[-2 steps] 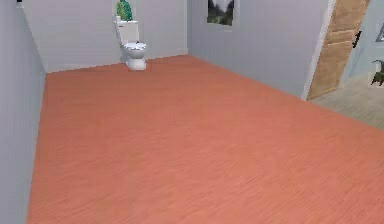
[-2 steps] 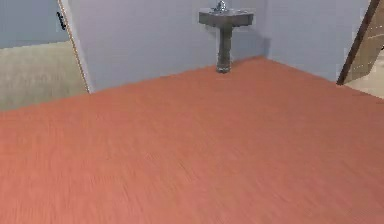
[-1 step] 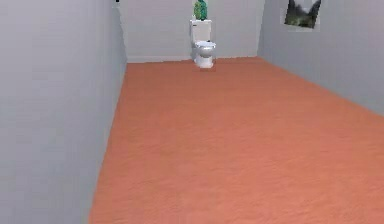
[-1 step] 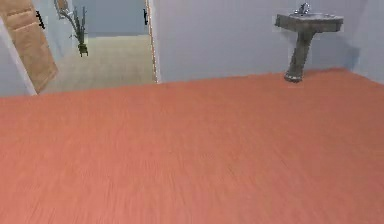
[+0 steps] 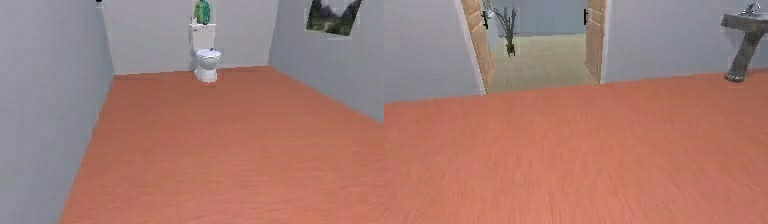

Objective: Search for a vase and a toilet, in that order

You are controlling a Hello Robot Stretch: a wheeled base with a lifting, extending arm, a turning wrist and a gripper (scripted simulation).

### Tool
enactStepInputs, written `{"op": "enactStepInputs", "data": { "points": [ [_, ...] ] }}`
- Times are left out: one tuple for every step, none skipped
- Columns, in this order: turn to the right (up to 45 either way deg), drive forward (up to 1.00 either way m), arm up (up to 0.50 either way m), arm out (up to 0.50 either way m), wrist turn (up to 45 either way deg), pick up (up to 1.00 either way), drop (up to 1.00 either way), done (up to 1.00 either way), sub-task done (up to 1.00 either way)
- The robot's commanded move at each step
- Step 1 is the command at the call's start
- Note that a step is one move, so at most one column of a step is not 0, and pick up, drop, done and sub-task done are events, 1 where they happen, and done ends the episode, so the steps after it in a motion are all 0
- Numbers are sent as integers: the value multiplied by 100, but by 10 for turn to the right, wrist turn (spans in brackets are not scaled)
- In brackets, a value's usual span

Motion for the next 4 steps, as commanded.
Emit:
{"op": "enactStepInputs", "data": {
  "points": [
    [0,100,0,0,0,0,0,0,0],
    [0,100,0,0,0,0,0,0,0],
    [0,100,0,0,0,0,0,0,0],
    [0,15,0,0,0,0,0,0,0]
  ]
}}
